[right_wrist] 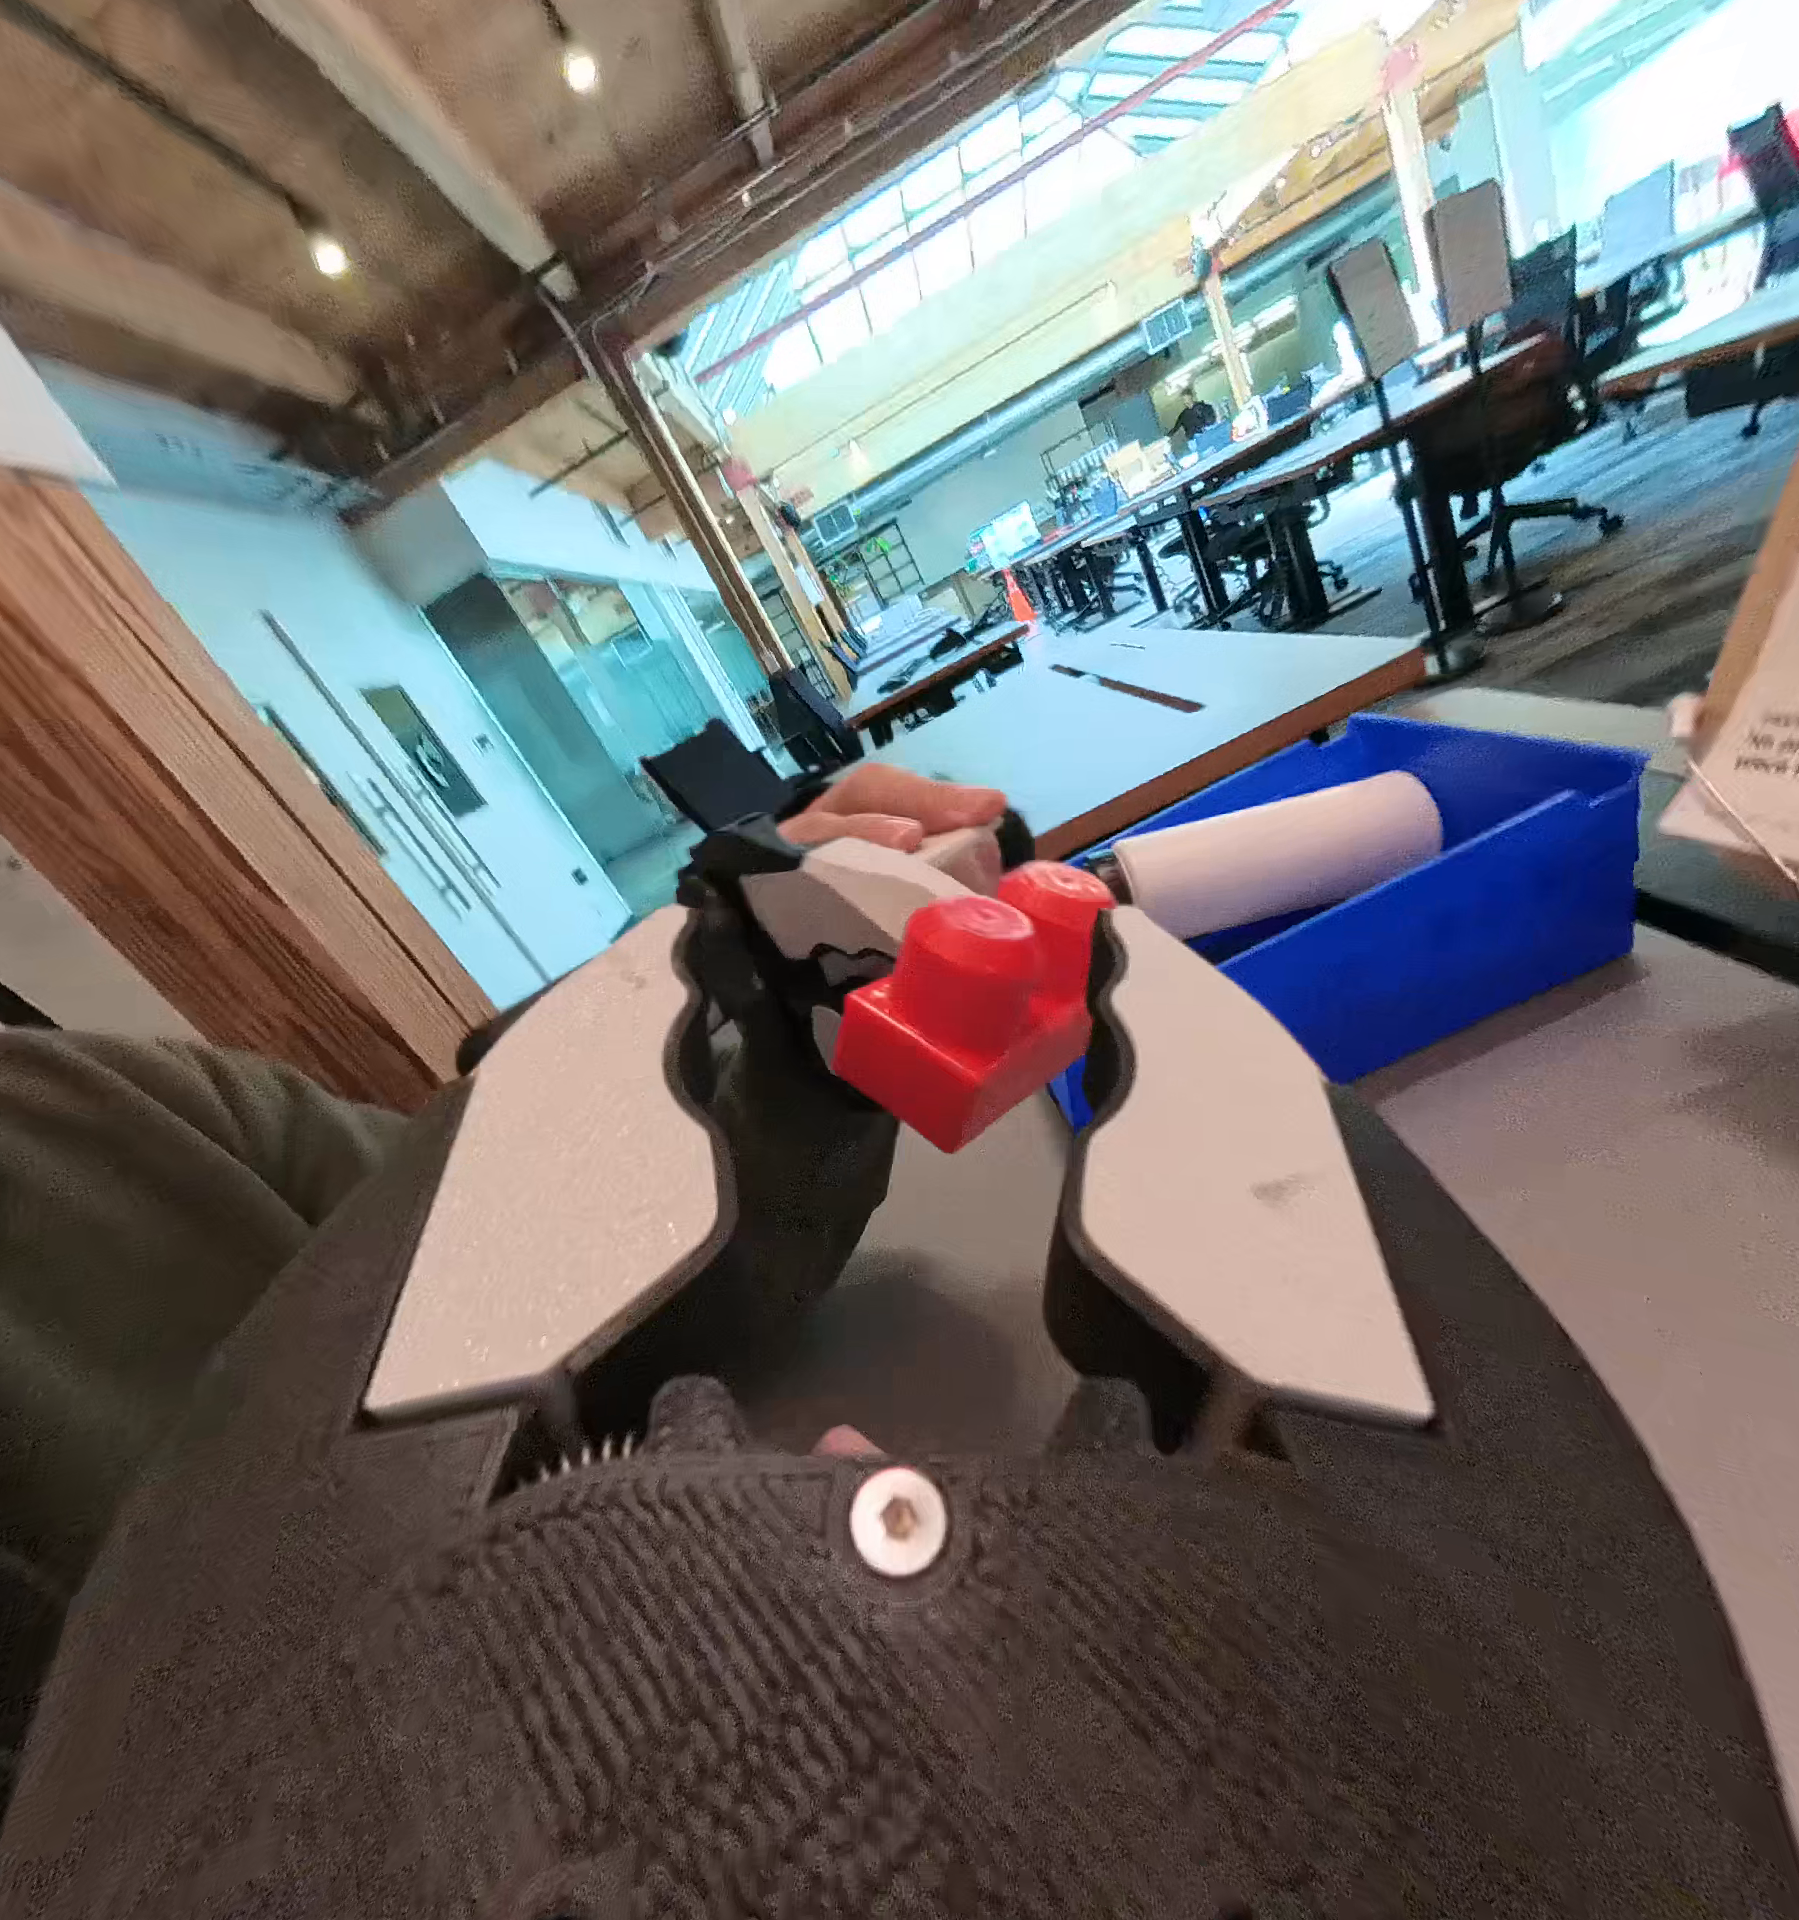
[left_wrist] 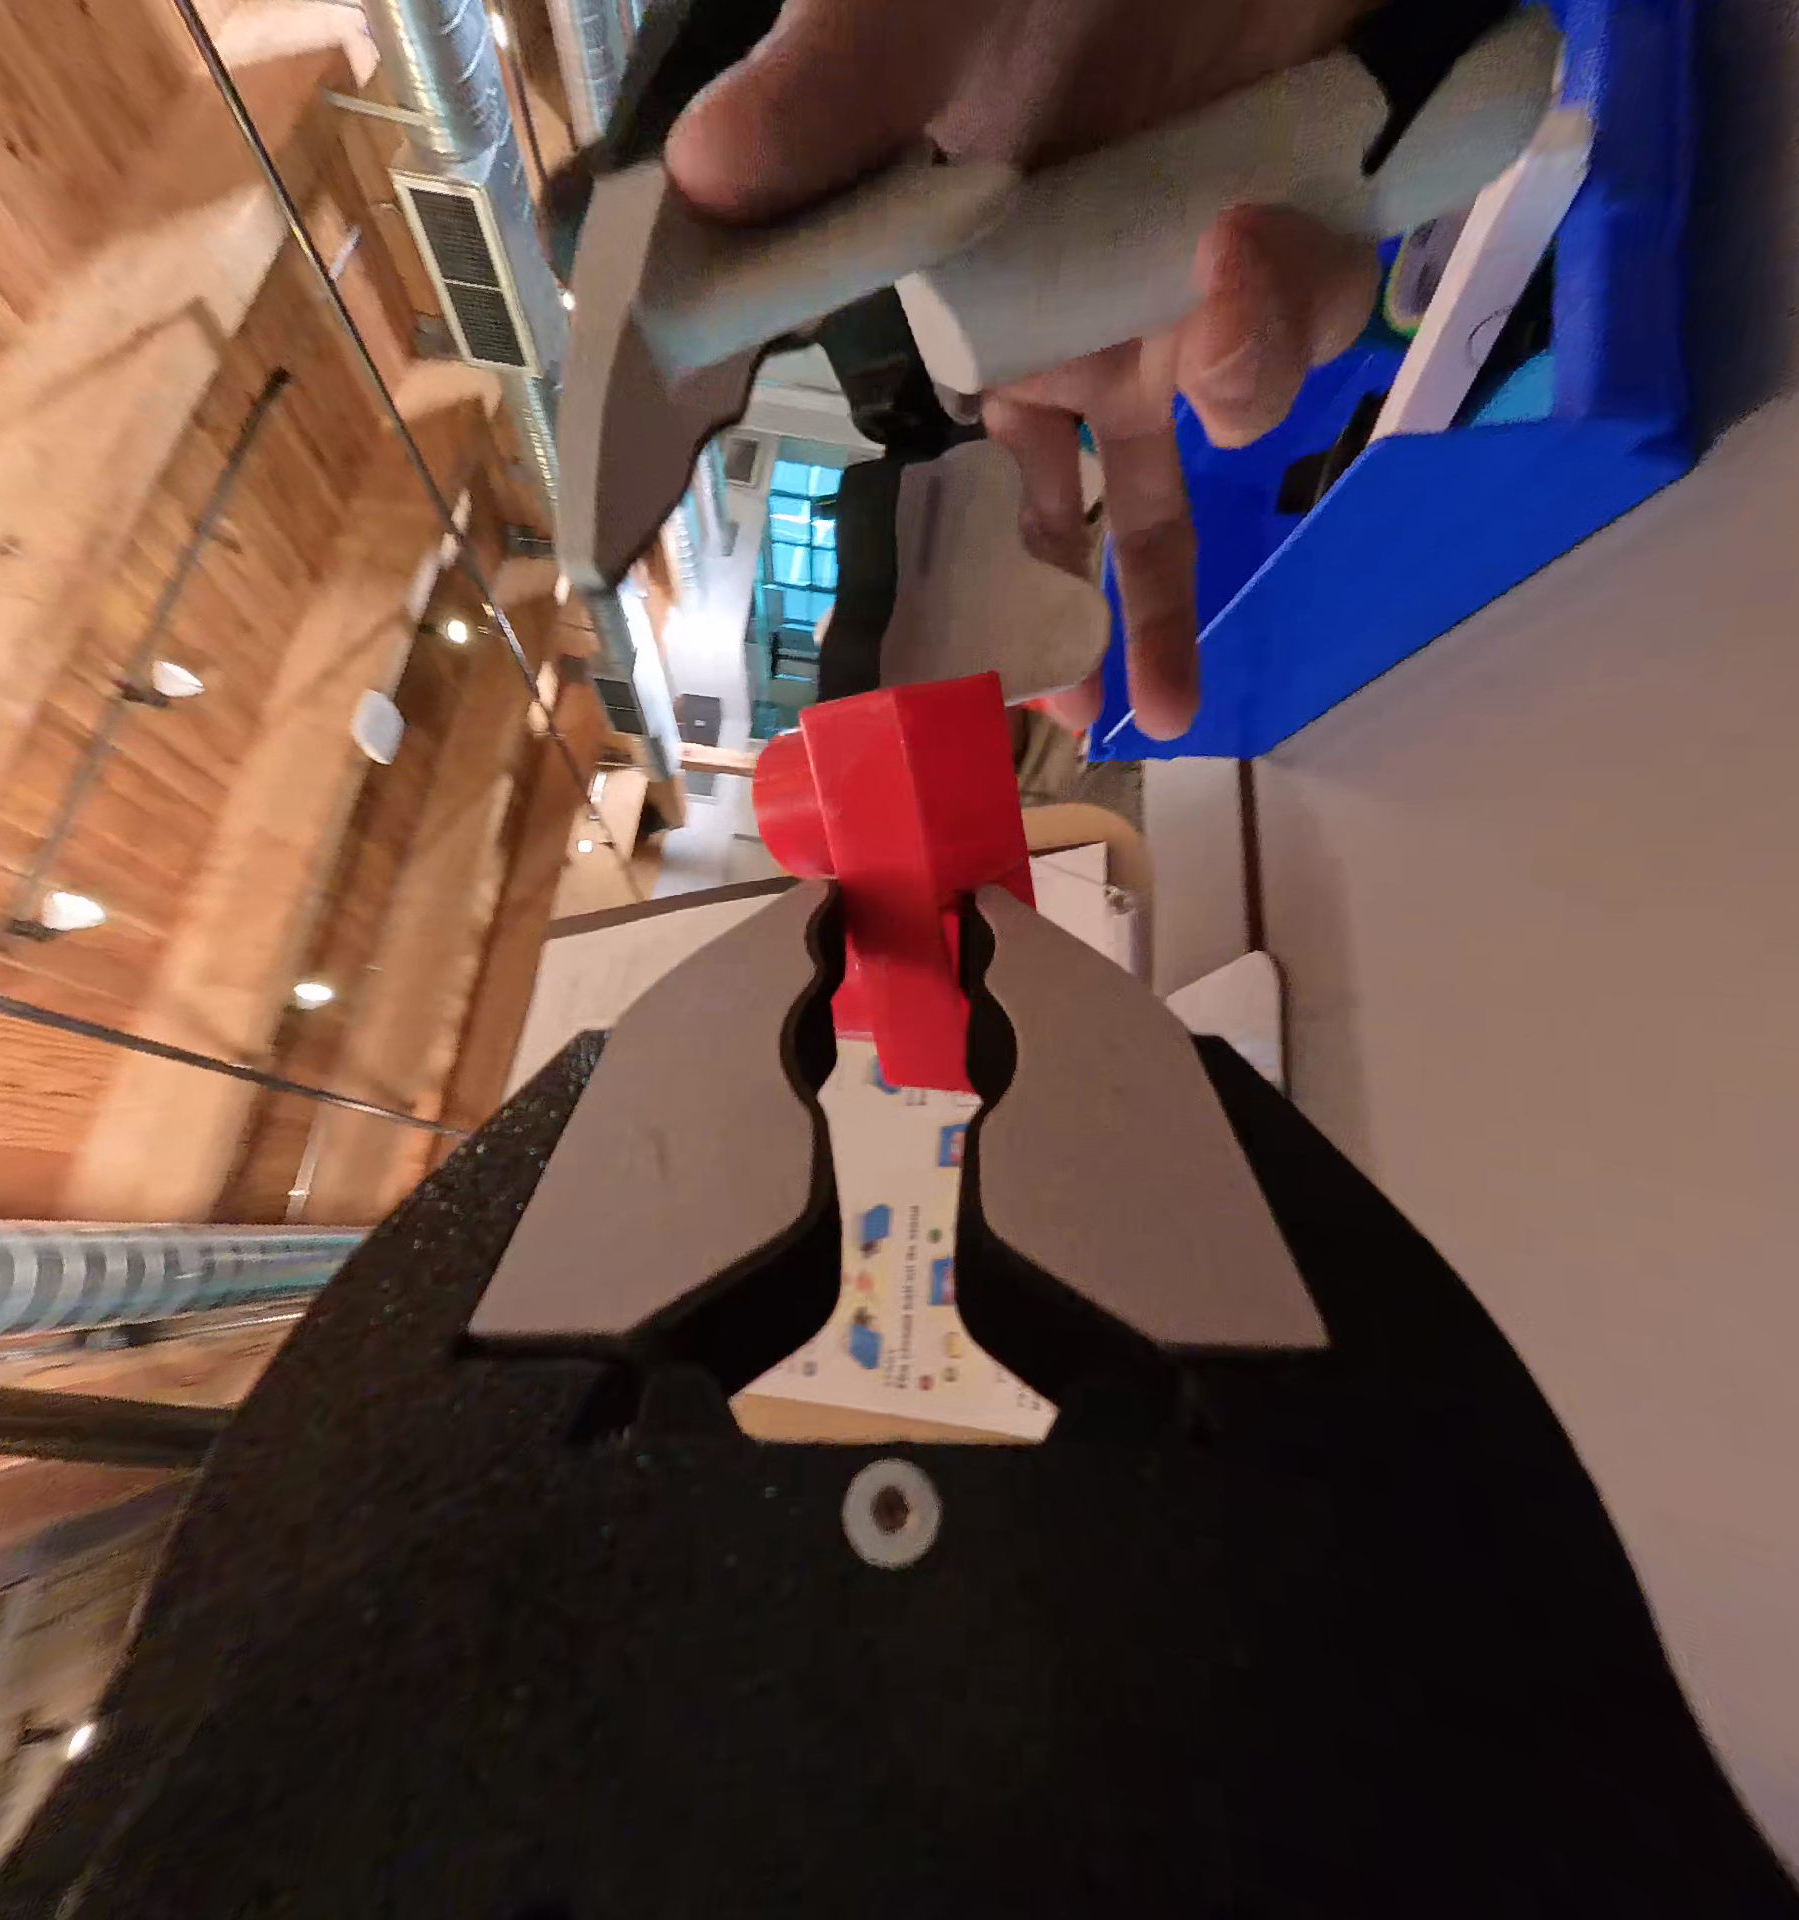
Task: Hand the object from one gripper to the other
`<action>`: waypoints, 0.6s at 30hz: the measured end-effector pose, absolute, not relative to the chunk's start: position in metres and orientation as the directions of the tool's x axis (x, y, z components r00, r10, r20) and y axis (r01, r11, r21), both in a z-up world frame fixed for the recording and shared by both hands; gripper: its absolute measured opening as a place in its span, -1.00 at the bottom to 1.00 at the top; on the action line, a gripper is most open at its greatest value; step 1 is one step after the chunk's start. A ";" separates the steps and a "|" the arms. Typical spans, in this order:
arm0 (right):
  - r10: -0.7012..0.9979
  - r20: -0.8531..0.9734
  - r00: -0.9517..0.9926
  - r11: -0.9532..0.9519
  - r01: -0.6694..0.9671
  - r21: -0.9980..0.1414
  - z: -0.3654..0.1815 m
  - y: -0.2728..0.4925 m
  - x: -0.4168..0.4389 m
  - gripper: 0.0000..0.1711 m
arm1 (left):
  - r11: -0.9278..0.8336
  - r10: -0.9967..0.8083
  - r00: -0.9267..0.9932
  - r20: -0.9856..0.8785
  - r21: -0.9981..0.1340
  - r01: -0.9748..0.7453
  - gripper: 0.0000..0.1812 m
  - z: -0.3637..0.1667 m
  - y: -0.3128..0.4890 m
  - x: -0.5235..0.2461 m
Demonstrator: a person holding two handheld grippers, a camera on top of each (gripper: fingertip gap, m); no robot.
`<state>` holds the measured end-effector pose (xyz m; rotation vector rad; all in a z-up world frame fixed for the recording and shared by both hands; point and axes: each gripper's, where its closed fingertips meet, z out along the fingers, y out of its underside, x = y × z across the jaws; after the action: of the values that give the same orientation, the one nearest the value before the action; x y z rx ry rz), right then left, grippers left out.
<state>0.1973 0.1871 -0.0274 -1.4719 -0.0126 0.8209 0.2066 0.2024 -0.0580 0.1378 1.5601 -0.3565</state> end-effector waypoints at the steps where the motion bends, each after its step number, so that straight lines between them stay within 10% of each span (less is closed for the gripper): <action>1: 0.470 -0.488 0.736 -0.128 -0.490 -0.862 -0.032 0.188 0.203 -0.21 | 0.949 -0.107 -0.001 -0.994 -0.102 0.298 -0.78 -0.057 0.202 0.207; 8: 0.250 -0.338 0.907 -0.150 -0.309 -0.939 -0.059 0.204 0.222 -0.16 | 0.977 0.021 0.051 -0.998 0.031 0.213 -0.78 -0.062 0.209 0.216; 12: 0.253 -0.267 0.930 -0.090 -0.252 -0.964 -0.050 0.204 0.216 -0.64 | 0.983 0.071 0.090 -0.993 0.085 0.162 -0.78 -0.061 0.213 0.219; 18: 0.279 -0.186 0.942 -0.019 -0.189 -0.982 -0.042 0.210 0.212 -0.67 | 0.986 0.076 0.132 -0.988 0.095 0.138 -0.77 -0.055 0.219 0.217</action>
<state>0.2119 0.2096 -0.0417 -1.5464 -0.0728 0.3726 0.2173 0.2192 -0.0551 0.1777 1.4398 -0.0447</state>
